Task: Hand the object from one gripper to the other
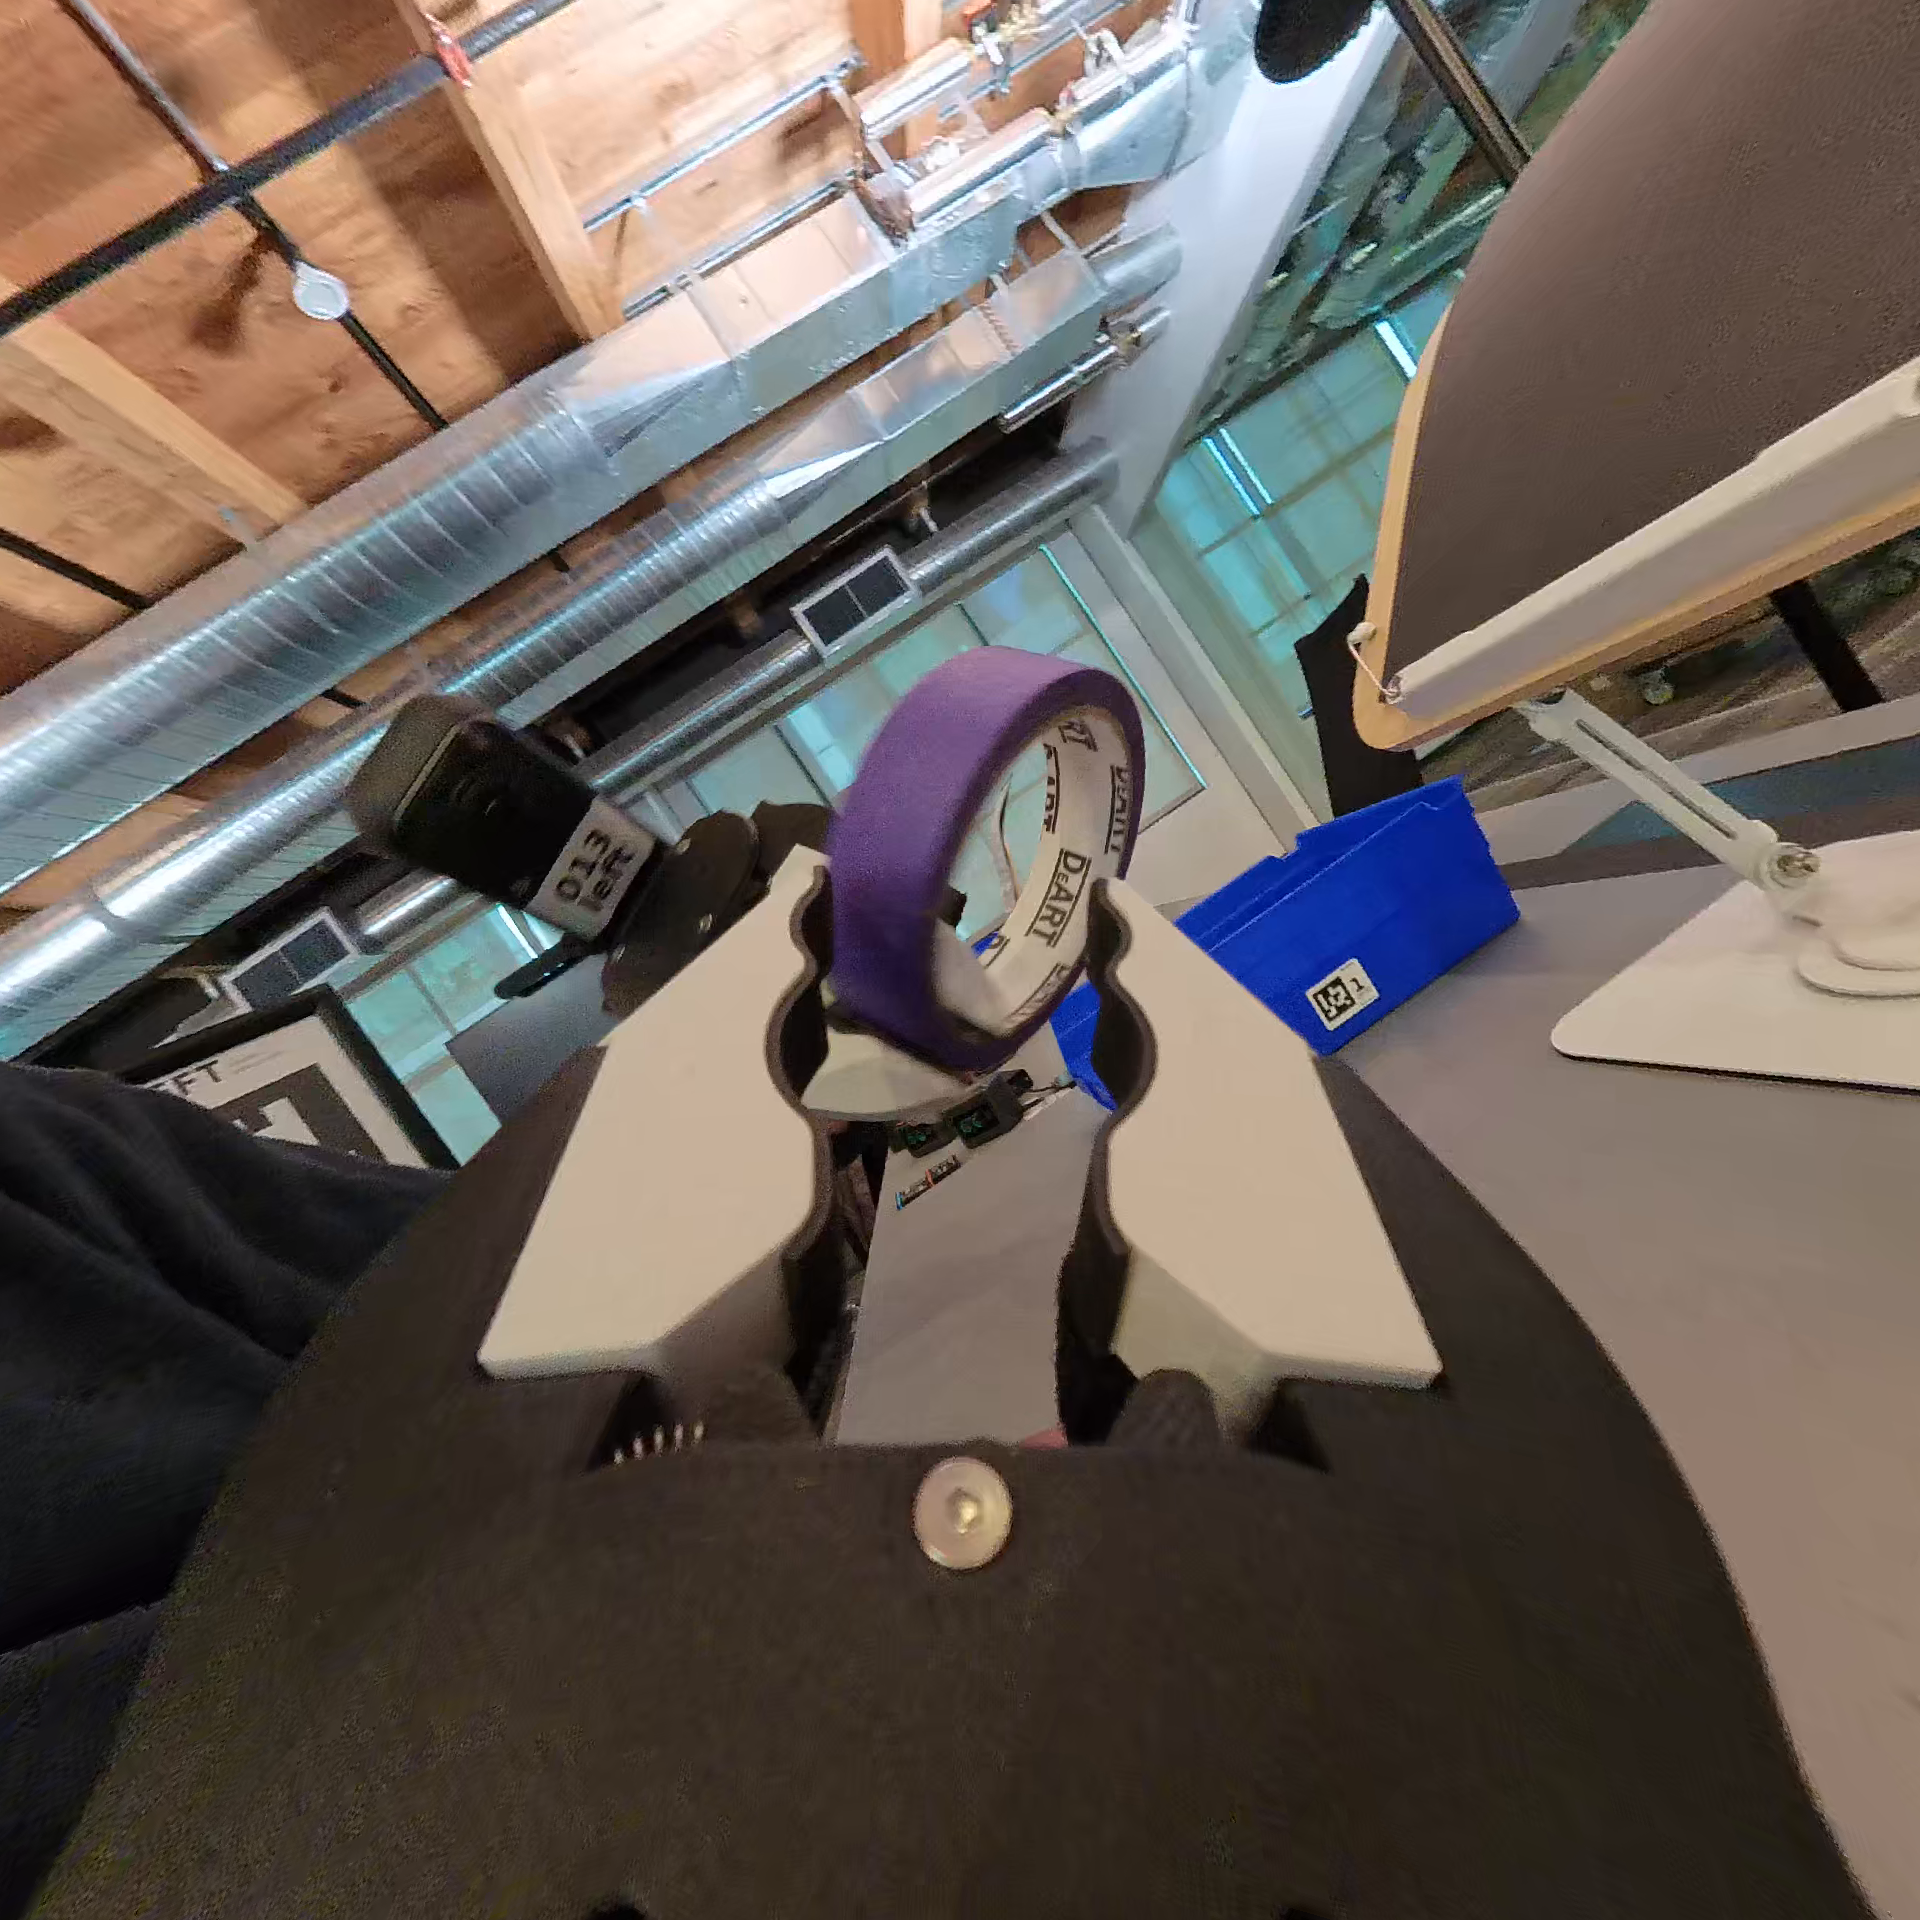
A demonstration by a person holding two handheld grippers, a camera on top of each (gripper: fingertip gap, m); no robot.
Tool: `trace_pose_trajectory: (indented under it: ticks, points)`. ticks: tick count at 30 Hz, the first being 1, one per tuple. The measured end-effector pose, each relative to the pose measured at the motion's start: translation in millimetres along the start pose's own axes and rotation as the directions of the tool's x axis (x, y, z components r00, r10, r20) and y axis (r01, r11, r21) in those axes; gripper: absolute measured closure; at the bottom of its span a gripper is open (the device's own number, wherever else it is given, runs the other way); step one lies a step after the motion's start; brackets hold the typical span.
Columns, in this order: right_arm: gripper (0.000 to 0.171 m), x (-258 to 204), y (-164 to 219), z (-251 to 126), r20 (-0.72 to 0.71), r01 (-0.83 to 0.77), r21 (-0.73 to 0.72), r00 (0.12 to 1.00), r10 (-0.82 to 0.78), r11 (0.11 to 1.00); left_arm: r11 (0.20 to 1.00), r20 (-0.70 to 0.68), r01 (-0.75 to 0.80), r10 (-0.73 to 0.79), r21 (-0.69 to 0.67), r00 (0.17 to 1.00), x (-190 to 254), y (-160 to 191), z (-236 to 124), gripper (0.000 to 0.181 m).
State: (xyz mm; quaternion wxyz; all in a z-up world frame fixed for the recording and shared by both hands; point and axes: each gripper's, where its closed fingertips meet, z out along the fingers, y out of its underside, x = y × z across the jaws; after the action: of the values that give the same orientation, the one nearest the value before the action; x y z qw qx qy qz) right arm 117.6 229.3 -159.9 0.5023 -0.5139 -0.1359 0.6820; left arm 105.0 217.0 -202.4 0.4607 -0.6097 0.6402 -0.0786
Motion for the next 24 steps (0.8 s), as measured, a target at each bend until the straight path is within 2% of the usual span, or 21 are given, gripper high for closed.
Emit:
trace_pose_trajectory:
  ticks: [2,5,8,12,15,18,20,21,24]
  points:
    - [0.106,5.2,-0.4,-1.5,-0.003,-0.032,0.015,0.999,0.032,0.999,0.980,-0.206,0.119,-0.085,0.158,0.975,12.2,-18.6,-14.3,0.172]
    - [0.104,15.1,-2.1,-6.4,-0.025,-0.067,0.070,0.997,0.068,0.995,0.892,-0.429,0.351,-0.209,0.284,0.879,11.4,-34.7,-32.9,0.171]
    - [0.106,19.3,9.6,-1.4,-0.025,-0.097,0.035,0.995,0.097,0.995,0.788,-0.640,0.510,-0.199,0.346,0.742,19.3,-45.4,-53.6,0.171]
    - [0.108,9.5,27.5,16.5,0.038,-0.096,-0.053,0.994,0.098,0.994,0.710,-0.813,0.622,-0.122,0.329,0.569,36.3,-50.8,-68.2,0.171]
    - [0.116,-9.8,32.7,24.2,0.191,-0.094,-0.089,0.976,0.109,0.992,0.649,-0.885,0.683,-0.031,0.335,0.464,45.1,-57.6,-82.9,0.171]
    - [0.137,-38.7,33.4,21.4,0.391,-0.080,-0.102,0.913,0.114,0.992,0.618,-0.917,0.715,0.026,0.328,0.398,49.2,-60.6,-91.6,0.171]
    - [0.149,-47.7,35.6,20.1,0.440,-0.046,-0.101,0.894,0.086,0.994,0.583,-0.932,0.746,0.060,0.323,0.358,47.1,-61.8,-98.5,0.171]
    - [0.149,-49.2,35.5,19.4,0.452,-0.040,-0.095,0.889,0.079,0.995,0.566,-0.940,0.762,0.079,0.316,0.331,46.1,-62.1,-102.8,0.170]
    - [0.150,-44.1,34.3,19.7,0.433,-0.044,-0.082,0.898,0.076,0.996,0.551,-0.941,0.773,0.074,0.315,0.331,44.2,-60.8,-101.1,0.170]
